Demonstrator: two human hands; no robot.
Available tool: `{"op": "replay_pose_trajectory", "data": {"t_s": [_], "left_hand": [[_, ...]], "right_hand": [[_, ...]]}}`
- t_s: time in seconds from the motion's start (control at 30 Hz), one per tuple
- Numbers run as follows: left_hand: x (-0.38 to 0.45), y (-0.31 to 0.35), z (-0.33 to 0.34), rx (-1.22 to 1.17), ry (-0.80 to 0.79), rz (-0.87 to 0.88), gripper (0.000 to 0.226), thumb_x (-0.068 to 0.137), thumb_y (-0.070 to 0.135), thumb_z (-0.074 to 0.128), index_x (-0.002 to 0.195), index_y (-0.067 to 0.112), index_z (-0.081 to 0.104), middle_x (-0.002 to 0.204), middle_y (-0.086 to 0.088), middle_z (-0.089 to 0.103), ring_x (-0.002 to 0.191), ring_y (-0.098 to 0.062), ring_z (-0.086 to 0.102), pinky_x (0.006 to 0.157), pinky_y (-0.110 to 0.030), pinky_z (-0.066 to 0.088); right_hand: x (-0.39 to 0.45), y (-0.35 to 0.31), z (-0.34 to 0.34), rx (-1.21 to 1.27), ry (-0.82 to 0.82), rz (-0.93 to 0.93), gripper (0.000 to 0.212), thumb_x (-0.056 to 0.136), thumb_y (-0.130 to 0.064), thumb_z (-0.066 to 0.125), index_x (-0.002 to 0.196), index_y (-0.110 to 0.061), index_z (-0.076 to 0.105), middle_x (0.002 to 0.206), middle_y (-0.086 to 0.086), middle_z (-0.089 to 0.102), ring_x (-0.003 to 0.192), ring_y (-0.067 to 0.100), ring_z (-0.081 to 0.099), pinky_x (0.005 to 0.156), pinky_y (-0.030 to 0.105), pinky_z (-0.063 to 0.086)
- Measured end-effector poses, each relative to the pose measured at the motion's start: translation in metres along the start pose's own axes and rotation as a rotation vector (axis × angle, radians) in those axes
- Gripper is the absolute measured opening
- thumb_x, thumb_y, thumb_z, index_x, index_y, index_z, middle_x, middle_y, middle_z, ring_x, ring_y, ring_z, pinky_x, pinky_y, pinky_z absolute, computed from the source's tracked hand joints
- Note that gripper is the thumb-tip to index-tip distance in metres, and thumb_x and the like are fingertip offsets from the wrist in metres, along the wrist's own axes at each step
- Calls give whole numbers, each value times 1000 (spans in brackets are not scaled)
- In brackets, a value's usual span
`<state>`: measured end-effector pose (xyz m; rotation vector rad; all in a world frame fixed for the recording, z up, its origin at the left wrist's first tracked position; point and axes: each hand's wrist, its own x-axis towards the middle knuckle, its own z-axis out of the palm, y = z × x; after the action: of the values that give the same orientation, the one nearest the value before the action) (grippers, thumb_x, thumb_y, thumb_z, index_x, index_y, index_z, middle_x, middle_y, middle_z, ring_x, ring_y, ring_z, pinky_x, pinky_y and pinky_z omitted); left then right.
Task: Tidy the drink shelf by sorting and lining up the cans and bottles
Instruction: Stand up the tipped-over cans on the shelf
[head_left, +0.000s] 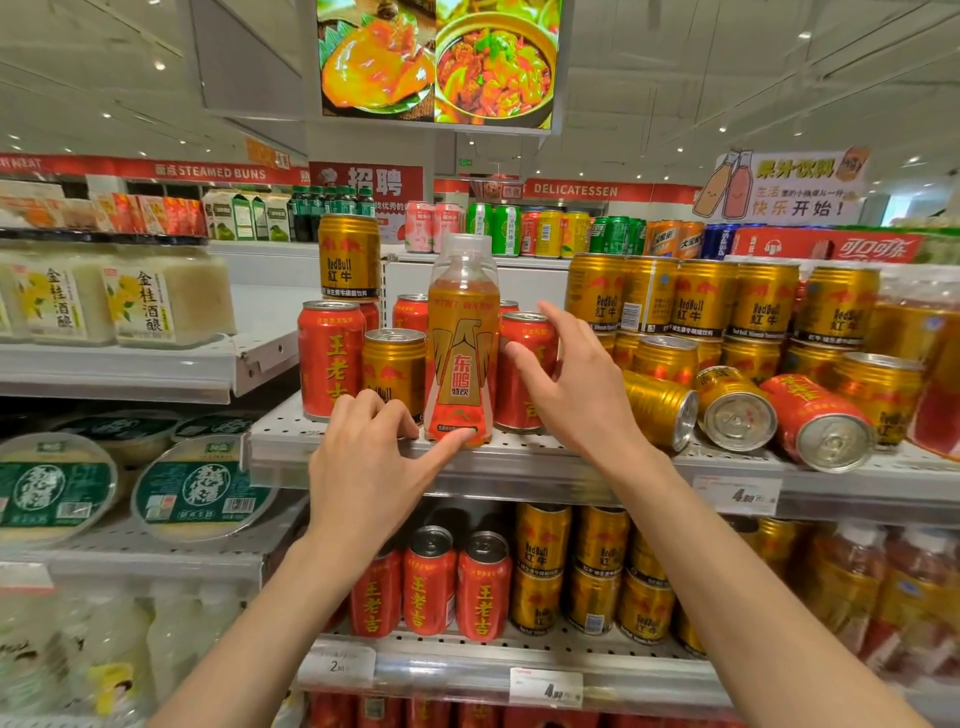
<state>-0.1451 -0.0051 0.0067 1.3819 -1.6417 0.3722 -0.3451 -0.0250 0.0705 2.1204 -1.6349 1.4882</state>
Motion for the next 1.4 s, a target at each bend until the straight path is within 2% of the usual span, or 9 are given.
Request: {"op": "replay_pose_trajectory", "data": {"t_s": [0.13,0.23,0.37,0.5,0.6,0.63,0.77,0.9,1.4], "left_hand": [[-5,-1,-1,-29,-13,-13,55,77,75,57,76,21,60,83,5,52,88,-13,48,61,-23,39],[-11,-4,-3,-77,-35,1,49,82,68,58,85,20,65,90,5,53,94,-14,49,66,-23,38],[-22,-14,-8,-165,-118,22,43,90,58,59,107,20,69,105,6,55,106,-11,48,78,-16,36],[-40,-21,-15,-316,-156,40,46,89,52,58,124,23,66,126,13,55,125,-3,45,104,-11,31],[-58,-20,-17,-395,-143,53,44,90,40,64,129,20,63,136,11,53,134,-6,43,113,-21,33],[-64,-19,-17,-424,-142,39,44,90,38,65,131,21,62,136,10,54,133,-7,45,111,-26,39],[-92,-16,-14,-564,-234,-110,41,92,31,70,131,31,57,119,17,61,110,2,59,89,-9,45],[-117,-8,2,-668,-377,-229,32,91,27,70,120,34,61,100,16,69,92,-5,67,78,-21,54],[-148,129,60,-713,-412,-282,23,93,25,69,114,32,64,99,23,68,92,-5,67,76,-15,52]], "right_hand": [[-17,-2,-6,43,-45,57,74,97,-44,60,158,-26,22,150,-3,45,95,13,65,95,43,57],[-32,-1,-12,89,-77,104,76,96,-41,63,159,-30,23,152,-8,41,83,2,63,83,27,56],[-61,3,-20,139,-149,116,68,96,-42,63,155,-34,32,150,-13,47,105,-3,57,78,9,45],[-95,2,-27,192,-127,132,59,95,-39,65,149,-34,42,141,-18,54,123,0,54,105,28,49],[-124,3,-26,187,-90,146,52,95,-36,65,143,-37,46,128,-25,57,118,-9,54,96,10,45],[-134,6,-24,200,-89,175,50,95,-34,66,141,-36,47,124,-25,59,113,-8,57,90,9,47],[-179,26,-12,209,-120,337,46,95,-29,66,138,-30,52,105,-17,66,91,2,63,77,14,51],[-210,46,-14,243,-155,490,39,96,-26,65,134,-25,56,97,-8,68,84,6,63,74,16,52],[-214,167,-116,216,-170,496,33,96,-31,64,129,-30,58,95,-9,68,82,5,64,73,19,55]]}}
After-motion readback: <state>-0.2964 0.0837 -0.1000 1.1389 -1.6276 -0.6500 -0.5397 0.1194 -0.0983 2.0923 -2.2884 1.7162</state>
